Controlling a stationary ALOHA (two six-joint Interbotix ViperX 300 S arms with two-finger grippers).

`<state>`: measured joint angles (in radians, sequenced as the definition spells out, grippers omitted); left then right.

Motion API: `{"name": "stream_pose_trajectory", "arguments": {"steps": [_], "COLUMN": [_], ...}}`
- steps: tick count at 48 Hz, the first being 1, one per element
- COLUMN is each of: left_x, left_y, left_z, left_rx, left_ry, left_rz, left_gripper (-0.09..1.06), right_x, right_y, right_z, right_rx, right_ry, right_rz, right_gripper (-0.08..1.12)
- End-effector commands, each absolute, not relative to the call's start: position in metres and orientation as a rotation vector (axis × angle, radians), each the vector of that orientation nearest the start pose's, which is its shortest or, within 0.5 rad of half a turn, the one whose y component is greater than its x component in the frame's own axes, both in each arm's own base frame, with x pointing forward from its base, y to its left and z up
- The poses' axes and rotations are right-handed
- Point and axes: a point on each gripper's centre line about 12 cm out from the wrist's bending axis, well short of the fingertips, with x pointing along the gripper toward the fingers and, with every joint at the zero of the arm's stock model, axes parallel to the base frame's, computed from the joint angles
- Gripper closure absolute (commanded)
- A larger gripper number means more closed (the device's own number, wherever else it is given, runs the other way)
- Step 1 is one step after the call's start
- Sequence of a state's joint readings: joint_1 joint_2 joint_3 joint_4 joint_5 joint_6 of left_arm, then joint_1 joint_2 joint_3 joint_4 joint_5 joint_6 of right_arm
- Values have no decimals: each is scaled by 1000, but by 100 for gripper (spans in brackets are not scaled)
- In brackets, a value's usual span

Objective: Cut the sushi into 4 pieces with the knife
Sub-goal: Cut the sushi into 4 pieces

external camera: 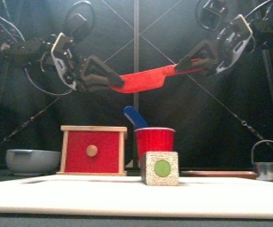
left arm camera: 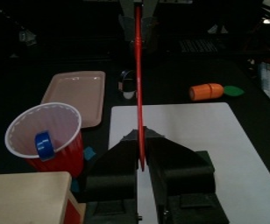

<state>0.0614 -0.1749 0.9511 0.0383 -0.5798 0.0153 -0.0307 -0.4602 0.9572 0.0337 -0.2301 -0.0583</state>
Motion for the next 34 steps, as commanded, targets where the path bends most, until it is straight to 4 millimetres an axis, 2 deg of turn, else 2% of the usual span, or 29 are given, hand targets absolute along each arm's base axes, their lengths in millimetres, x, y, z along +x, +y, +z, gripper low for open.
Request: {"name": "stream_pose_trajectory", "arguments": {"steps": [1, 13, 23, 30, 34], "left_x": [336, 332, 348, 360, 364], "left_y": [22, 17, 6, -9, -11], "left_z": [202, 183, 149, 136, 132], "left_rx": [34, 33, 31, 31, 30], "left_ry": [184, 151, 178, 188, 194], "left_rz": [48, 33, -4, -46, -50], "left_gripper": [80, 81, 81, 81, 81], "right_x": [301, 306, 313, 313, 314], "right_y": [-7, 5, 17, 22, 21], "right_z": [254, 223, 197, 181, 172], "right_rx": [-19, -6, 9, 29, 36], "right_ry": [258, 365, 449, 501, 530], "right_rz": [-25, 9, 35, 40, 33], "right_gripper": [94, 94, 94, 94, 94]}}
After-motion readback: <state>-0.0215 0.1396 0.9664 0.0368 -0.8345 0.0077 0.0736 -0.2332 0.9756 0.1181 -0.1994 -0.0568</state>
